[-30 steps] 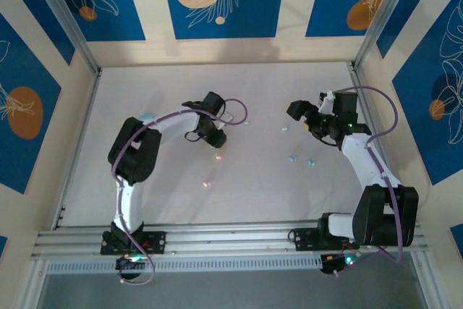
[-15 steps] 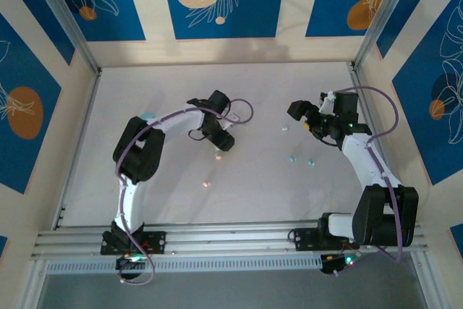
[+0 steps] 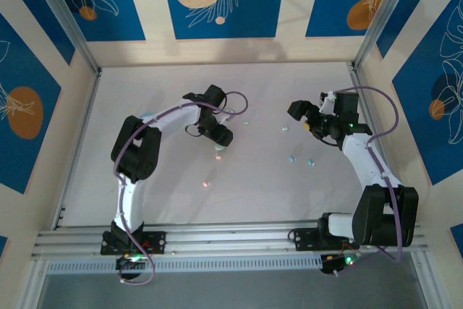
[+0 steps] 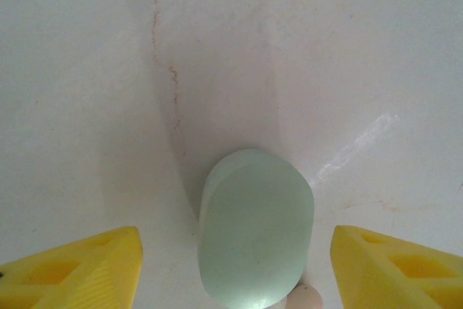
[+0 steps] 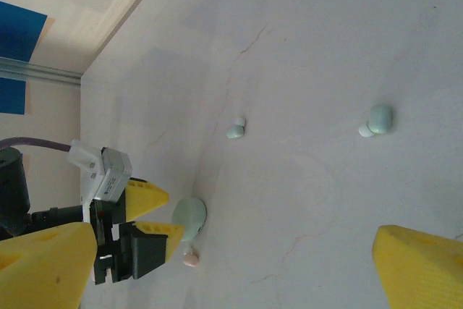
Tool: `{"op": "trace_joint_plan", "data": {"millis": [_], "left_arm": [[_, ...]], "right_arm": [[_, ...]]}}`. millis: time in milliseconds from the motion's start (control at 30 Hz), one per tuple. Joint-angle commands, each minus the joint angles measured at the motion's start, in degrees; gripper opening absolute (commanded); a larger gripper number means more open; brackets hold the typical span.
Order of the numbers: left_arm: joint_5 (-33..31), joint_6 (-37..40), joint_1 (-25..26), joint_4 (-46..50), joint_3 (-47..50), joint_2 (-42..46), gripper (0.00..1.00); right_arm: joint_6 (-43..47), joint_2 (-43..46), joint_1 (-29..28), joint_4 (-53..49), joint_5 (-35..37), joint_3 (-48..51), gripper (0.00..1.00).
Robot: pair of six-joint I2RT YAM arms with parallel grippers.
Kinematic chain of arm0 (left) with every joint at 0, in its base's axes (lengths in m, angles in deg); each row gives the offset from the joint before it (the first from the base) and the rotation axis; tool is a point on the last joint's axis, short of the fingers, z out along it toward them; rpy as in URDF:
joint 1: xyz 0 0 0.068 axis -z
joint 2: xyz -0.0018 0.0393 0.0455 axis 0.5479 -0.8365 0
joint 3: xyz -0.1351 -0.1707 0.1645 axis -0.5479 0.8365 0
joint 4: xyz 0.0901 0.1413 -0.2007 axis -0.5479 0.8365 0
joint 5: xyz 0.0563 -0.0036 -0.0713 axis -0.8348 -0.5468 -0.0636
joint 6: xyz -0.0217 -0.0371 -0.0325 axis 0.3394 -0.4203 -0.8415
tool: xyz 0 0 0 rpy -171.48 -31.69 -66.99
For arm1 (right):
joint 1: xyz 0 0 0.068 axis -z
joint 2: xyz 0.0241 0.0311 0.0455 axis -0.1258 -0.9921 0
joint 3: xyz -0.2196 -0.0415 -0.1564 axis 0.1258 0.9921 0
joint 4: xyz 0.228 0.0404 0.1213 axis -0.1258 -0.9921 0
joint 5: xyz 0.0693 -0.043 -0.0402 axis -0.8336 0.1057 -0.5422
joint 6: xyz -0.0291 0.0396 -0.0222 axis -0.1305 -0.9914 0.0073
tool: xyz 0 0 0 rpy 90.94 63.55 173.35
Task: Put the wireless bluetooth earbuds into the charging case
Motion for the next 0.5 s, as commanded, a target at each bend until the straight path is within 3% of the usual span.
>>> {"op": "trace_joint_plan", "data": {"millis": [0,467], "left_arm": [[0.4,-1.0,0.1,1.8,-1.7,-0.9,0.71],[2.4,-6.2,1.1,4.7,-4.3,-3.4,0.71]], "right_arm": [[0.3,0.2,0.3,-0.7,-1.4,-0.1,0.98],[0.2,-1.7,0.3,-1.4,-1.8,-0.7,0.99]]}}
